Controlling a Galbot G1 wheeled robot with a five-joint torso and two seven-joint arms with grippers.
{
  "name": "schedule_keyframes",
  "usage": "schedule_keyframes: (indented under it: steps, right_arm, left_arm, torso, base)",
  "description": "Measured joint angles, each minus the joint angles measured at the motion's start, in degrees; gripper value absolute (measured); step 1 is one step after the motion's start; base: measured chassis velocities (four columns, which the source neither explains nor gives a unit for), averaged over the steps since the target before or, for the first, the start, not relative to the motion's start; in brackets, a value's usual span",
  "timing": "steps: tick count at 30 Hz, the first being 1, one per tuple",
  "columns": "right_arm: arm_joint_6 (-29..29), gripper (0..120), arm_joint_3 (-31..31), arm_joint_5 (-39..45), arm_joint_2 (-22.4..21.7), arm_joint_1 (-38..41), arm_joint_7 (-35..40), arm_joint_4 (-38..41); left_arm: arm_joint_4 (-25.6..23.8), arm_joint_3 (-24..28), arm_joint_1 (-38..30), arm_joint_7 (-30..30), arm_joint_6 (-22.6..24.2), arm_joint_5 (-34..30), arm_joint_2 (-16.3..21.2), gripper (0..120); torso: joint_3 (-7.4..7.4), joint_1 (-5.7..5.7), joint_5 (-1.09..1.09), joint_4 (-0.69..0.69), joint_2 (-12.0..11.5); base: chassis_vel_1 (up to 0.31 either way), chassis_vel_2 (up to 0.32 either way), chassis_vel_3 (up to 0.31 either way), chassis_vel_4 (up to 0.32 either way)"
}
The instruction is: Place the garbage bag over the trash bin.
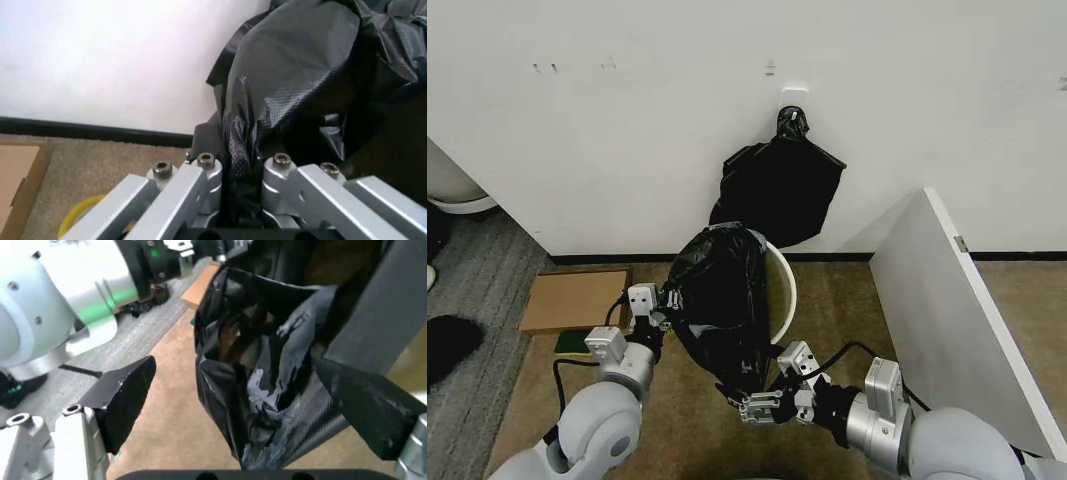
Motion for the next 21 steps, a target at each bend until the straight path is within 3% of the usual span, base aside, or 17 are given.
schedule_keyframes:
  steps: [8,18,21]
  right_arm:
    - [-0.70,86,0.13,6.92,1.13,1.59,4.00,-0.03]
    - [-3.37,86,-0.73,8.40,1.97,2.73,7.89,-0.06]
    - [-3.85,77,-1.18,9.09,2.46,3.28,8.89,-0.06]
  left_arm:
    - [0.01,0.26,0.71,1.20,-1.02,2.95,0.30,4]
    - [-0.30,0.58,1.11,1.64,-1.46,4.90,0.05,4]
    - [-0.53,0.58,1.28,1.66,-1.53,4.94,0.12,4]
  torso:
    - [0.00,0.00,0.00,0.00,0.00]
    - [0.00,0.00,0.00,0.00,0.00]
    - [0.00,0.00,0.00,0.00,0.00]
  base:
    - [0.000,0.000,0.000,0.000]
    - [0.000,0.000,0.000,0.000]
    - [0.000,0.000,0.000,0.000]
